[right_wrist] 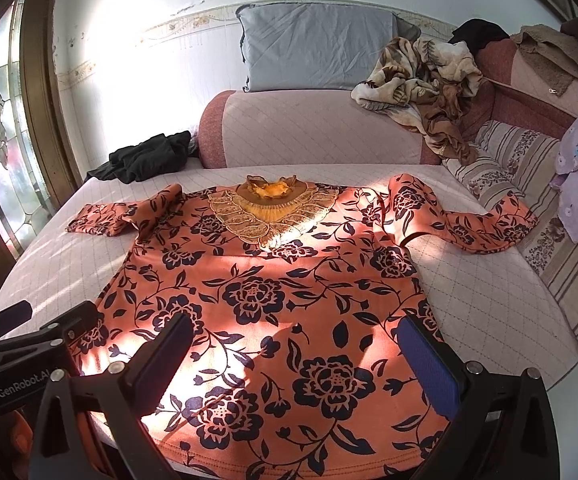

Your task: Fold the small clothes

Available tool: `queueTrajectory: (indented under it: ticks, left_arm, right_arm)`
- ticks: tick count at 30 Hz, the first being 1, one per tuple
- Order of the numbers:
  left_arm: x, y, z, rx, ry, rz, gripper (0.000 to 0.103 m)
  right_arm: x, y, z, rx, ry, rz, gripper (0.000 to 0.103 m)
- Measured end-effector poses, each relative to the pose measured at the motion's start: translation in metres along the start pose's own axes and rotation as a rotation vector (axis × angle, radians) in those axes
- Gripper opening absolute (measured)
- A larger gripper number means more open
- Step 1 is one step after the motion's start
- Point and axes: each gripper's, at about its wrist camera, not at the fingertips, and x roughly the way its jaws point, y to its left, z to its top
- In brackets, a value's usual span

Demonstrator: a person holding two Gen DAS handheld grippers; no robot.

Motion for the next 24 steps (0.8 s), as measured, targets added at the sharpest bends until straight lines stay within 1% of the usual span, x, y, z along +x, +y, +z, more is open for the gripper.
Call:
queueTrajectory:
  ticks: [24]
  left_arm:
    - [0.0011,-0.0007,-0.0016,0.001,0.001,-0.001,0.103]
  right_arm:
    - [0.0018,-0.0008,0.0045,0.0,-0.007,-0.011,0.103]
